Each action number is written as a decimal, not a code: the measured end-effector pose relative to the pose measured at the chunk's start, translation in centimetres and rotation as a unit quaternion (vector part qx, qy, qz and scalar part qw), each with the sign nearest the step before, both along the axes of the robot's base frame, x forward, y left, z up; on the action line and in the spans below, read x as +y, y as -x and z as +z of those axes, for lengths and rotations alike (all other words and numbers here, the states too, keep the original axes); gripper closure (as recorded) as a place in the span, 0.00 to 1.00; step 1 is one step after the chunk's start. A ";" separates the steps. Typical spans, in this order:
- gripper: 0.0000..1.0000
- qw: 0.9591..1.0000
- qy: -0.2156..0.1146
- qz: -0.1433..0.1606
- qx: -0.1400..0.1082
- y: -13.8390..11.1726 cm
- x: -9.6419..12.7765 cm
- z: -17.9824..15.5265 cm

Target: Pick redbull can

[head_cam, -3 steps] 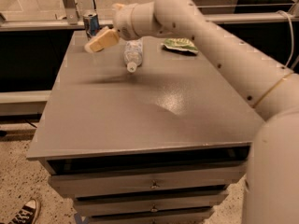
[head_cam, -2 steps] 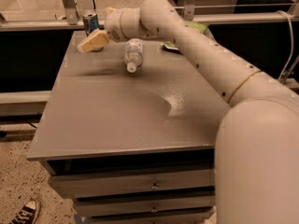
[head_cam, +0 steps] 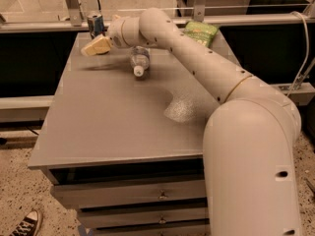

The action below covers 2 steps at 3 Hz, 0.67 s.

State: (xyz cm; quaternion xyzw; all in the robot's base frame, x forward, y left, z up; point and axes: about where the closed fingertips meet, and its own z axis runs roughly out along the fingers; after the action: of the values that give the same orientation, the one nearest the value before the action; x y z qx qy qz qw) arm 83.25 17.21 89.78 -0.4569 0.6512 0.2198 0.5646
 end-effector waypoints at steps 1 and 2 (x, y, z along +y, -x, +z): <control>0.26 1.000 -0.008 -0.006 -0.001 -0.8 0.4 -0.4; 0.49 1.000 -0.021 -0.002 -0.003 -1.3 1.4 -0.1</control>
Offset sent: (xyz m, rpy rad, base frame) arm 0.0210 0.0215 0.0100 0.0815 -0.0213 -0.0016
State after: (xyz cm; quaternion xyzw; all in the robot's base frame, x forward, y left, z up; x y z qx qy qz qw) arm 84.53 18.62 89.68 -0.4444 0.6458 0.2304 0.5765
